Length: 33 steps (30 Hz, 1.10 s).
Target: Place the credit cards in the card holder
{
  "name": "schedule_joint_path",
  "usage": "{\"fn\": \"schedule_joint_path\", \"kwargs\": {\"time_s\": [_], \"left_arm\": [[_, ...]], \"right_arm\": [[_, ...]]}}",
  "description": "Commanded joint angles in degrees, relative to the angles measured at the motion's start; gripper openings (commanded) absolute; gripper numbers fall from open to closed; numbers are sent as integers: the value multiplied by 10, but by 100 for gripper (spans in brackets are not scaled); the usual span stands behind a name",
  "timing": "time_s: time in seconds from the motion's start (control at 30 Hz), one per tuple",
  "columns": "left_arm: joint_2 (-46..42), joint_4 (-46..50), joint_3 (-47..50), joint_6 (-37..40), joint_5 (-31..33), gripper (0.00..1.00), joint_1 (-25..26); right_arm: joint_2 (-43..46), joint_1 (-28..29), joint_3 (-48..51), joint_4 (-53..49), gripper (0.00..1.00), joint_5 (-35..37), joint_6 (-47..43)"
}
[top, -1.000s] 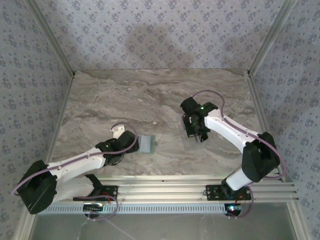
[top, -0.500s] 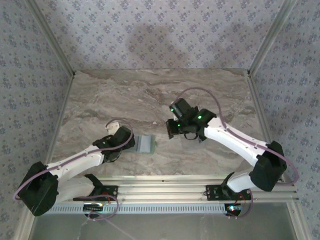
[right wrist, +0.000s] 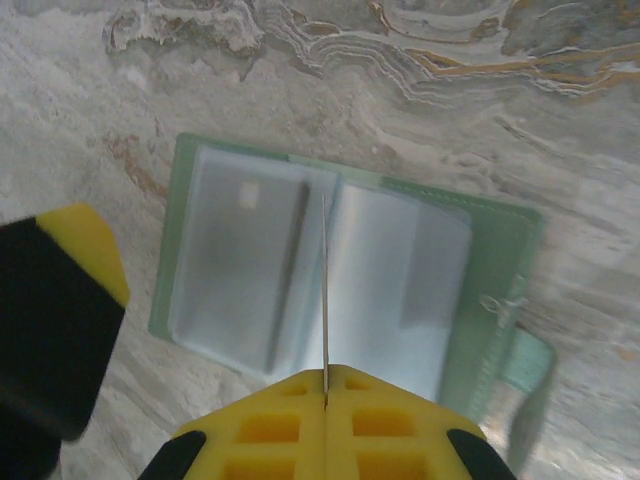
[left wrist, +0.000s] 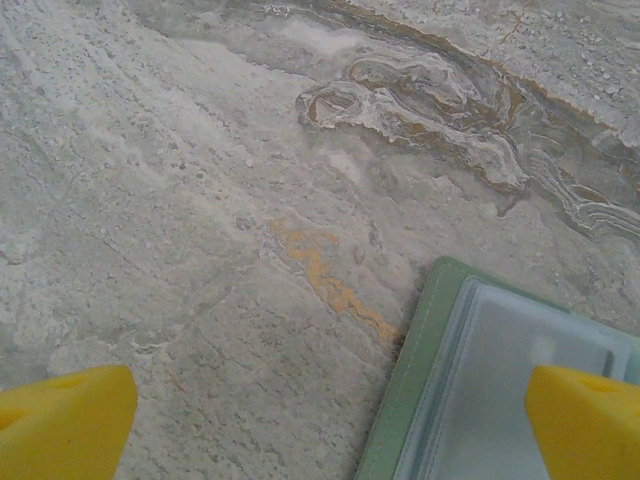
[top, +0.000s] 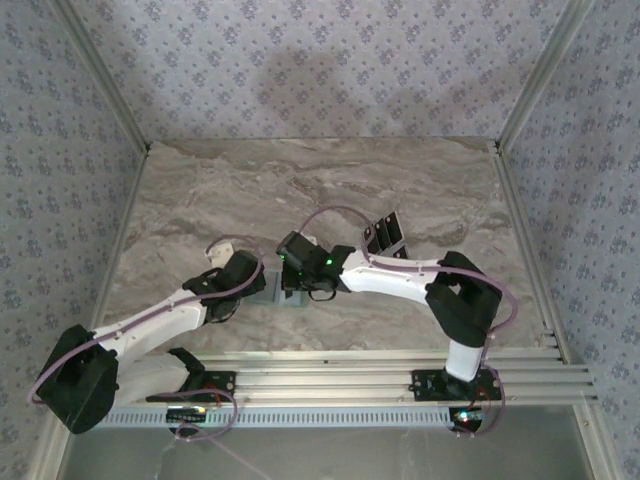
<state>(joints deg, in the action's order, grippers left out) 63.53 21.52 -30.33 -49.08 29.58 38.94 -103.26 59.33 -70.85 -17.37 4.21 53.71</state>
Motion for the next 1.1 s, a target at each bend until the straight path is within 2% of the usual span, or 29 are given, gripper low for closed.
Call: {"fn": "schedule_joint_path", "kwargs": {"time_s": [0.0,0.4,0.73,1.07], "left_arm": [[-8,14,-13,-2,14,100,-6],[-16,10,0,-7,10,100,-7],[-17,11,-2,-11,8,100,-8],[-15,9,-2,-10,3,100,-7]], "right_arm": [[-17,6,-26,25,0,32,44],[-68,15,-49,21,0,27,68],[-59,22,-6,3,0,41,82],[-15,4,82,35,0,10,45]]}}
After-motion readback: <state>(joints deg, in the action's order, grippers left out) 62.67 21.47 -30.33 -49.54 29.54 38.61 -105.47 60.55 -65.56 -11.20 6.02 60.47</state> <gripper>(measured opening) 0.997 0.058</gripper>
